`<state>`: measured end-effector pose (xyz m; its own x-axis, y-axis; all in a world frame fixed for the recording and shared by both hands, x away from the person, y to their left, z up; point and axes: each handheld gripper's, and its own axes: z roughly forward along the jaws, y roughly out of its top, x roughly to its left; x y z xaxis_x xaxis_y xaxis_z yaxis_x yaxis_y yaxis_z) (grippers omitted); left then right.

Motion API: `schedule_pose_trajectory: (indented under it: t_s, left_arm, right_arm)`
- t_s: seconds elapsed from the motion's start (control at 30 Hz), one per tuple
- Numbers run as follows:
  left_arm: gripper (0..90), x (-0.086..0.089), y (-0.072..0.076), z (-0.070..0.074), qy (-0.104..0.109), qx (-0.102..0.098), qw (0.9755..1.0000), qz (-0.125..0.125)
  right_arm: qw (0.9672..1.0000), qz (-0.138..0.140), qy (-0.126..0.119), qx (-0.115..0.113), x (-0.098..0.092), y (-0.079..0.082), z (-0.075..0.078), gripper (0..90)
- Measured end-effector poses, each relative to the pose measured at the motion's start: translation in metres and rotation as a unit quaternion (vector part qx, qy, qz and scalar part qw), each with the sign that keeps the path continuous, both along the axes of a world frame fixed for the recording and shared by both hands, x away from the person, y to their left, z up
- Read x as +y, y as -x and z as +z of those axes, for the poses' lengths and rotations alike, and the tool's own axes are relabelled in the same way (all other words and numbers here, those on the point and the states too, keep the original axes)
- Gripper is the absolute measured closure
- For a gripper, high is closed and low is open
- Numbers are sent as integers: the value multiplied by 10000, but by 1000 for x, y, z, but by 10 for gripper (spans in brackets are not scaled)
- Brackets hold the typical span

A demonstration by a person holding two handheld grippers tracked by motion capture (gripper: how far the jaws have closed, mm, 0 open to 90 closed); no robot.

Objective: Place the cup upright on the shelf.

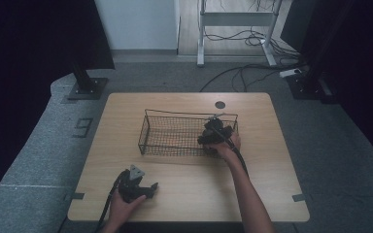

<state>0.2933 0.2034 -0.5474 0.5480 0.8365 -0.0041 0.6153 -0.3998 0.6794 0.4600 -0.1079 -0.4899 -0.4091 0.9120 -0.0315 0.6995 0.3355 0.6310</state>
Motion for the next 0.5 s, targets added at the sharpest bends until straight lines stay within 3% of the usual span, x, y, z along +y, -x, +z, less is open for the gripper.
schedule_pose_trajectory:
  t_s: [0.17,0.37,0.5]
  left_arm:
    - [106,0,0,0,-1,0,10000,2]
    - [106,0,0,0,5,0,10000,3]
    - [106,0,0,0,5,-1,10000,4]
  right_arm:
    - [9997,42,-155,-171,-2,3,6,97]
    - [9996,49,-136,-260,-3,6,9,102]
    - [9984,71,-322,-460,-5,11,17,109]
